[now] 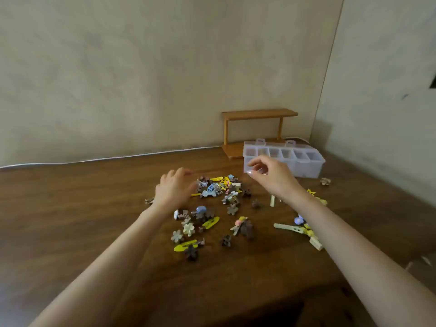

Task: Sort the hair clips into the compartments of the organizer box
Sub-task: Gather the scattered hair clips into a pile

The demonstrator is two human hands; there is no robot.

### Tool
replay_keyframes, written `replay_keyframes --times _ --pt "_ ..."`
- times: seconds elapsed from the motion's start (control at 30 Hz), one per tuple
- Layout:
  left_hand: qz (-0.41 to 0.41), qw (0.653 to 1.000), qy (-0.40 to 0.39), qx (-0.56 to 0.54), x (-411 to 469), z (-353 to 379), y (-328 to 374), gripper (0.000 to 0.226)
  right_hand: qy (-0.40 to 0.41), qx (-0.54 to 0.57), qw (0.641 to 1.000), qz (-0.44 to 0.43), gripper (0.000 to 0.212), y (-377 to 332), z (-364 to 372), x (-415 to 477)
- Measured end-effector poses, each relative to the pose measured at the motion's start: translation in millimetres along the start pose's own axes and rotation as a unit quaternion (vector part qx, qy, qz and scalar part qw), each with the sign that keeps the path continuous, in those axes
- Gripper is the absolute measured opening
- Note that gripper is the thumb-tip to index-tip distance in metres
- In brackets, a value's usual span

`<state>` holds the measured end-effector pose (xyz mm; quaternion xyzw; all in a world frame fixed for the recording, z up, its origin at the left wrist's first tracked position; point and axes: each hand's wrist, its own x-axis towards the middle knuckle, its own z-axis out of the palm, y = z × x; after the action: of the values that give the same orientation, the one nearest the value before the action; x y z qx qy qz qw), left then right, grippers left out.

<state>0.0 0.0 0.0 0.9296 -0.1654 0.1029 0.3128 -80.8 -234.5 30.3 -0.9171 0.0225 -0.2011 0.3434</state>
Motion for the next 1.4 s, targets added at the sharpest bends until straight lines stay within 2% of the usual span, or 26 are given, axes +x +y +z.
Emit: replay_keyframes --times 0.07,0.13,0.2,0.3,0.37,0.43,0.53,0.63,0.77,0.93,1.07,1.33,1.4 --pt "-0.088 0.992 -0.025 0.085 -11.0 -3.5 -13.6 0.057 0.016 -0.039 0.999 0.028 0.023 11.7 -9.0 -9.9" --pt "-0.156 0.98 -0.051 0.111 -20.1 -3.5 -31.4 0.067 0.017 -0.073 0.995 0.066 0.028 33.8 -16.4 -17.5" --pt "-0.175 0.975 -0.072 0.115 -26.3 1.5 -40.0 0.071 0.016 -0.105 0.989 0.102 0.034 51.7 -22.7 -24.9" --pt "-0.155 0.977 -0.075 0.125 -26.2 6.3 -41.2 0.071 0.03 -0.141 0.982 0.121 0.041 73.2 -30.2 -31.0" --pt "-0.104 0.985 -0.085 0.108 -24.2 10.9 -34.8 0.07 0.036 -0.164 0.976 0.139 0.045 84.1 -36.8 -32.4" --pt "-0.044 0.991 -0.123 0.024 -24.6 16.2 -23.2 0.067 0.044 -0.168 0.97 0.17 0.049 94.9 -42.2 -31.7" --pt "0.013 0.982 -0.176 -0.068 -24.1 23.5 -8.6 0.065 0.053 -0.151 0.964 0.212 0.051 110.7 -50.1 -26.9" --pt "0.001 0.981 -0.17 -0.092 -17.3 30.7 -6.4 0.074 0.06 -0.135 0.957 0.249 0.057 126.9 -56.0 -19.6" --pt "-0.029 0.983 -0.173 -0.057 -0.7 40.5 -4.5 0.083 0.043 -0.136 0.952 0.271 0.062 143.6 -59.9 -8.8" --pt "-0.026 0.983 -0.183 -0.015 24.2 48.2 13.4 0.084 0.004 -0.119 0.958 0.261 0.062 151.8 -56.0 3.7" --pt "0.002 0.976 -0.218 -0.02 40.1 55.4 26.2 0.081 -0.041 -0.104 0.973 0.202 0.054 145.3 -45.2 14.9" --pt "0.123 0.937 -0.325 -0.029 57.6 63.7 35.8 0.057 -0.115 -0.03 0.985 0.127 0.05 109.8 -7.6 42.4" --pt "0.13 0.925 -0.352 -0.053 56.8 62.1 35.8 0.05 -0.148 -0.014 0.984 0.102 0.047 97.0 2.7 45.7"
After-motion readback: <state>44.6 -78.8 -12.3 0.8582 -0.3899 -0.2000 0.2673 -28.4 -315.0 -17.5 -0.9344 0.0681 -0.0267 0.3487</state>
